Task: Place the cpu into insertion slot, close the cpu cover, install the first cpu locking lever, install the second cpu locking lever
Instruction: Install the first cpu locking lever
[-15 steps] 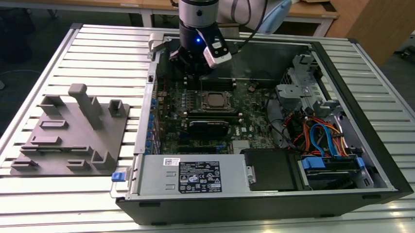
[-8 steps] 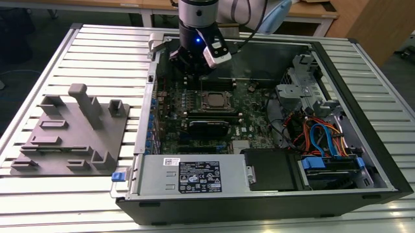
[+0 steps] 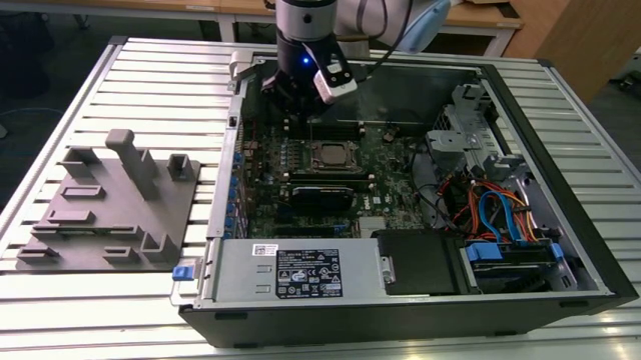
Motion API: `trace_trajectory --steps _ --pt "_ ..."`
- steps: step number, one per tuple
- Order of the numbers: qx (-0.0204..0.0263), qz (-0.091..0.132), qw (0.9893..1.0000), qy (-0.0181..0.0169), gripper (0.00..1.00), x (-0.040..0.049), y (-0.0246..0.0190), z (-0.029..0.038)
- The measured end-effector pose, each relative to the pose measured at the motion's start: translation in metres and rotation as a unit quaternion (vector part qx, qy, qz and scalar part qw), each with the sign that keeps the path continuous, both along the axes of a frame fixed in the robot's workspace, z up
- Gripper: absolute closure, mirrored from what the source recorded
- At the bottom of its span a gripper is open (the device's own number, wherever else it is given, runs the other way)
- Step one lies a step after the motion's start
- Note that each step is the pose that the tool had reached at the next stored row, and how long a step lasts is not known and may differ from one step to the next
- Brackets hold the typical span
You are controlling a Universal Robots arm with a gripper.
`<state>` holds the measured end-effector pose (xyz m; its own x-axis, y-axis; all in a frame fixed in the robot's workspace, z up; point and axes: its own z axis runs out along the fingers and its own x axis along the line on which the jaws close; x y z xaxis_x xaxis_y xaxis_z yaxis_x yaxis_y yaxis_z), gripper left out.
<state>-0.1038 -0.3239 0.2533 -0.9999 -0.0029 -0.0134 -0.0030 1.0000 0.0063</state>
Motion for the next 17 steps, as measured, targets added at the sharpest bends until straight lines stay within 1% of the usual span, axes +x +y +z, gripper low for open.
trace_trajectory --steps 1,4,5,6,9,12,17 --pt "-0.0001 0.0 1.0 0.0 0.9 0.0 0.002 0.0" --pt "-0.0005 0.0 1.0 0.0 0.9 0.0001 0.0123 0.0001" --pt "-0.0009 0.0 1.0 0.0 0.9 0.0001 0.0149 0.0002" --pt "-0.0011 0.0 1.0 0.0 0.9 0.0002 0.0166 0.0002" --pt "-0.0014 0.0 1.0 0.0 0.9 0.0025 0.0188 0.0001" --pt "-0.0015 0.0 1.0 0.0 0.9 0.0059 0.0191 0.0002" --pt "-0.0015 0.0 1.0 0.0 0.9 0.0066 0.0191 0.0001"
